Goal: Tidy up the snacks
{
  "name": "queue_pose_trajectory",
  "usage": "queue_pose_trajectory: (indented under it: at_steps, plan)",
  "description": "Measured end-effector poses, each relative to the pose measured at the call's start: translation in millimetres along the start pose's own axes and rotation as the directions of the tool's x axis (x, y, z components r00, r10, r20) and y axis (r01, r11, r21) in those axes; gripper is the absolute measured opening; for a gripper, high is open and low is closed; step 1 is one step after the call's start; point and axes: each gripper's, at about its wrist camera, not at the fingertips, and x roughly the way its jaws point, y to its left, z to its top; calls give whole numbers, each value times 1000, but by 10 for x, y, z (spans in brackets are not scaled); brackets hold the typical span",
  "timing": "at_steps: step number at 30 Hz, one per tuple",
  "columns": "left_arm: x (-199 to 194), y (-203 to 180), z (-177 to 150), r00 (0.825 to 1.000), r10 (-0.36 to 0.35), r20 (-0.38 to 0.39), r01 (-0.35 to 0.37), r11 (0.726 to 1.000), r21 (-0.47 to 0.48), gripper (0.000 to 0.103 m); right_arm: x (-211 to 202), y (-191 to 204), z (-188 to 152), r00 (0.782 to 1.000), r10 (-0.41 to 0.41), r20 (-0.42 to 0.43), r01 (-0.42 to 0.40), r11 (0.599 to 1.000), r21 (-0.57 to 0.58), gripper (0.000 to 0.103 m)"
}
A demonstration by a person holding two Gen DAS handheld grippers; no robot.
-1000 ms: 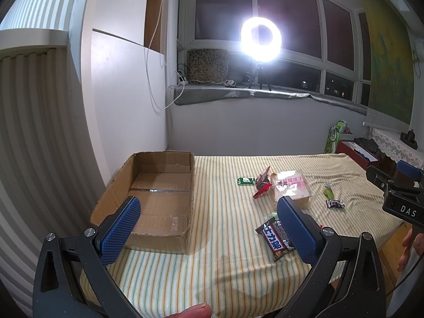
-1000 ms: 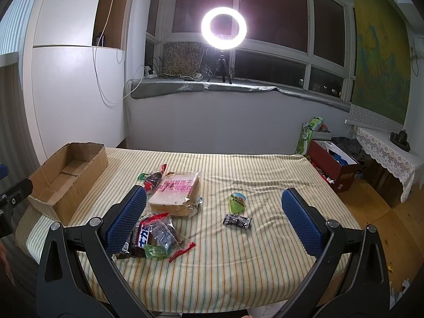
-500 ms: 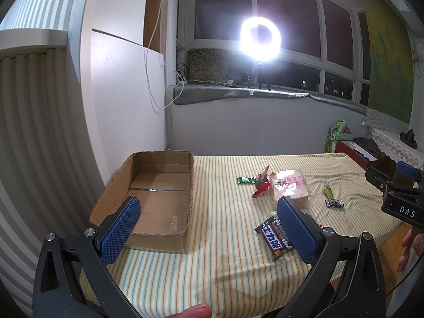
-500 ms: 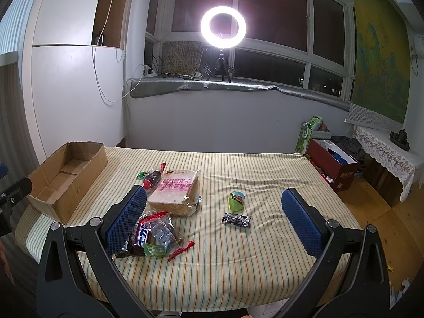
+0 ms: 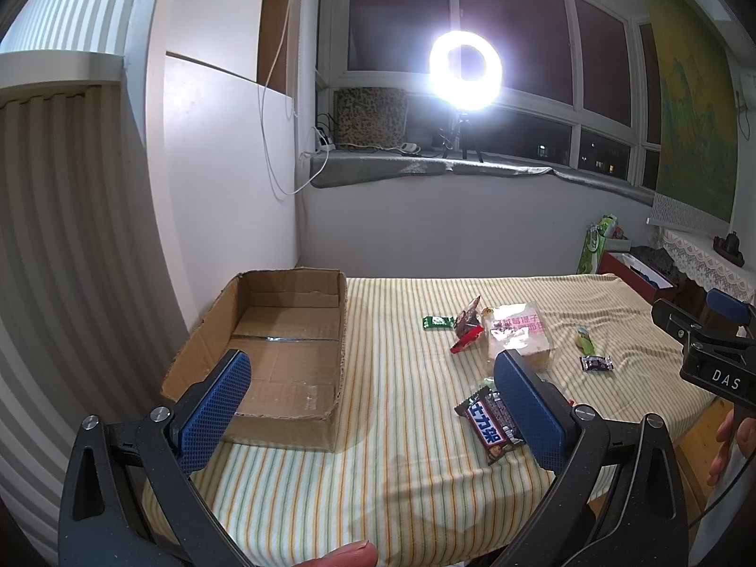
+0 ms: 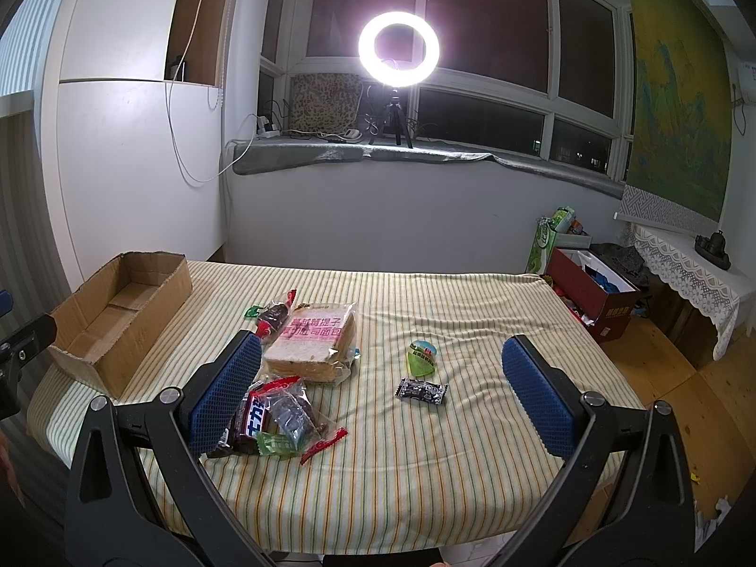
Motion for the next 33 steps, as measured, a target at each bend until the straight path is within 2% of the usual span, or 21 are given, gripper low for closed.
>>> queue_pose_trajectory:
  at_steps: [16,22,24,27,29,32,33]
  plan:
    - [-17,-54,-11,1000,-3,-1,3,1000,5,102,-14,-53,-54,1000,-3,-5,3,1000,7,103]
    - [8,-79,-17,1000,-7,-7,7,1000,6,102,96,-75,-126,999,8,-35,-8,1000,5,103]
    - [57,-93,-47,1000,-7,-17,7,1000,6,102,200,-87,-232,998,18,-58,-18,1000,6,103]
    - [239,-127,-207,998,-25,-60,24,1000,-10,102,498,-117,-530,988,41,-150,-37,999,31,103]
    - [422,-178,-424,992,-39,-118,37,999,-16,102,642,-149,-811,979,56,-195,-46,997,56,103]
    - [701,-268,-877,972,-53,-228,53,999,-9,102,752,-154,-1164,968,70,-242,-57,997,59,103]
    - [734,-274,-965,969,-65,-238,63,998,-15,102,787,-144,-1249,964,72,-257,-61,997,50,103]
